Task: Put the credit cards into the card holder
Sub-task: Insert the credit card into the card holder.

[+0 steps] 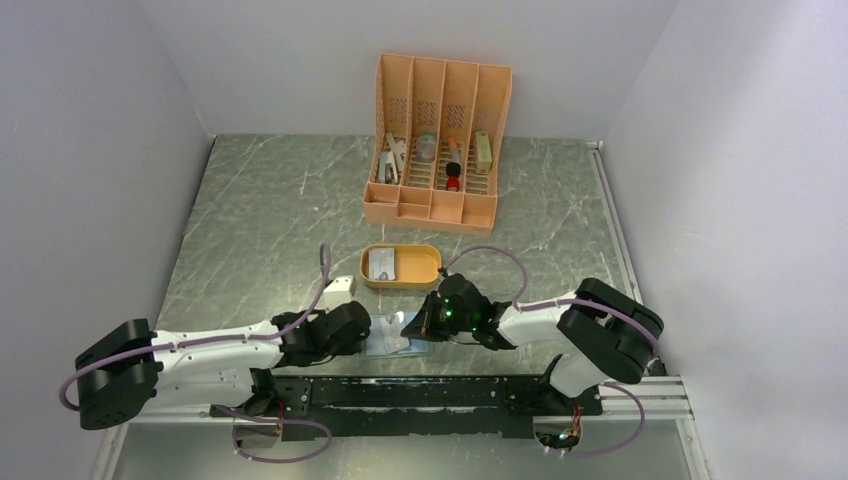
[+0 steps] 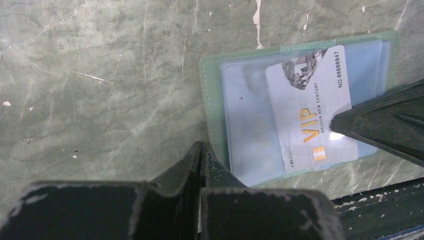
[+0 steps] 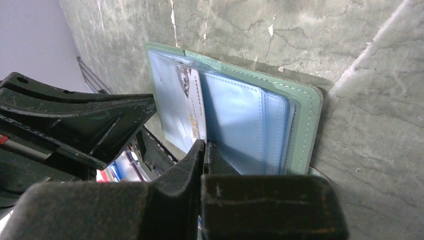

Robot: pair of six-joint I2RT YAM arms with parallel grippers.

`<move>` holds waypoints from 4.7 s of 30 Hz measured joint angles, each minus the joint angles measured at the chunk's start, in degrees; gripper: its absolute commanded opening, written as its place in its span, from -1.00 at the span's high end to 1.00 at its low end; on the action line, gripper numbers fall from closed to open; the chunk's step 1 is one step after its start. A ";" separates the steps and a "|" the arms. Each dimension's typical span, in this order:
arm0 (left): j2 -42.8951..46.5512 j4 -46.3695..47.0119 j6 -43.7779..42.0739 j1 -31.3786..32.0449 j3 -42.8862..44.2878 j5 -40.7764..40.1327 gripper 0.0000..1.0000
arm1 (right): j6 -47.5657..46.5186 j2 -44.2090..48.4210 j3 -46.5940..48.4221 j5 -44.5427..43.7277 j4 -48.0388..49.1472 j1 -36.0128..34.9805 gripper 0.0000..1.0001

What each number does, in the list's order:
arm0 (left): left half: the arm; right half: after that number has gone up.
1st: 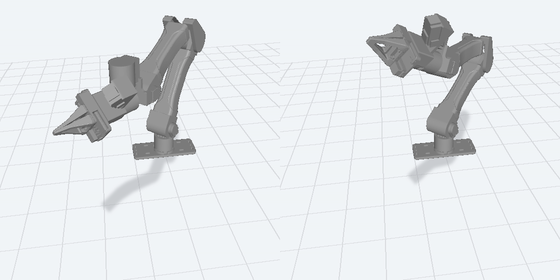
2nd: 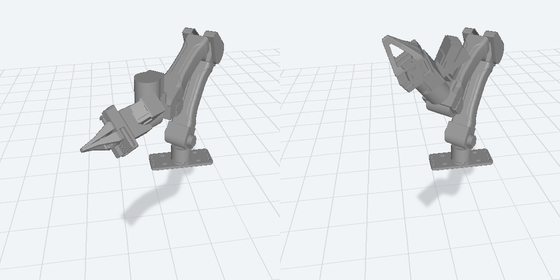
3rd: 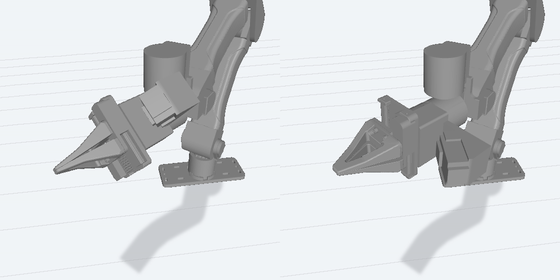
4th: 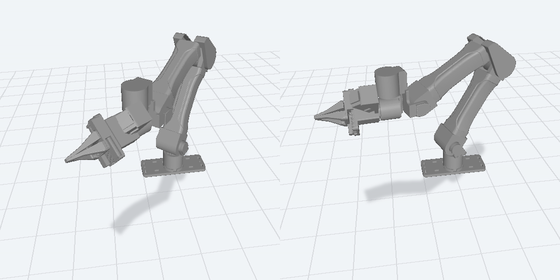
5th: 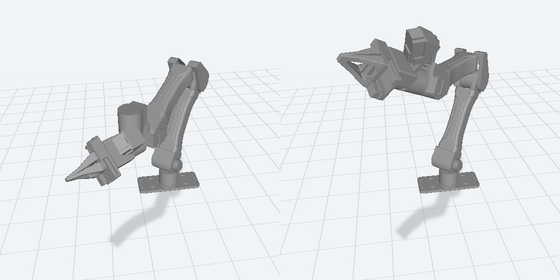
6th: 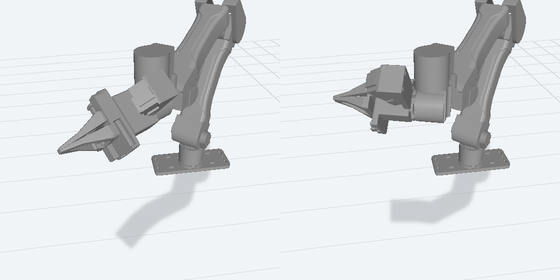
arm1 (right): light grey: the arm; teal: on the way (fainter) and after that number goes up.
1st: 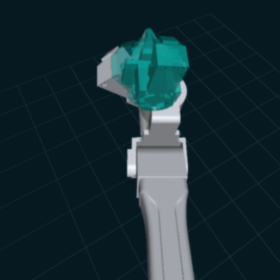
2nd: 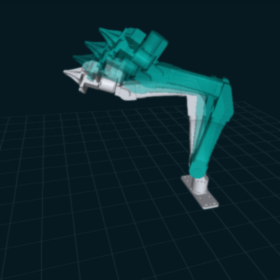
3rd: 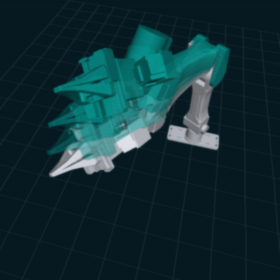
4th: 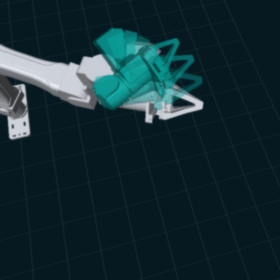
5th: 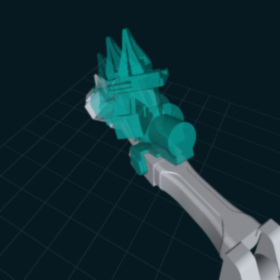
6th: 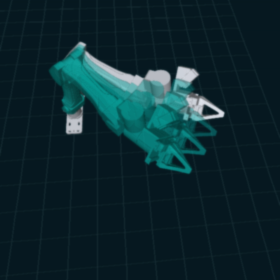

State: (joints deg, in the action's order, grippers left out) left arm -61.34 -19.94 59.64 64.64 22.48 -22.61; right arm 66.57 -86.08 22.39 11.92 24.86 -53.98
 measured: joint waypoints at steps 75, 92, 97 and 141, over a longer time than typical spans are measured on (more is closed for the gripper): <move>-0.17 3.30 0.39 0.02 -0.87 2.60 0.90 | -1.20 -3.43 1.18 0.17 2.97 -0.66 1.00; -0.50 4.17 0.39 0.02 -0.85 2.97 0.90 | -4.26 -2.75 4.79 0.72 -2.56 -2.29 0.06; -0.50 4.22 0.39 0.02 -0.85 3.15 0.90 | -4.92 -2.27 5.31 0.76 -3.69 -2.40 0.05; 19.23 -10.86 -4.13 0.02 6.32 -3.15 -0.32 | -20.17 11.87 22.80 -12.83 -31.36 3.50 -0.17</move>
State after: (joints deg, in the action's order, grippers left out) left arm -42.11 -30.81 55.51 64.66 28.80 -25.76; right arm 46.39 -74.22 45.19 -0.91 -6.50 -50.48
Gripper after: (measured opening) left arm 0.602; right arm 0.585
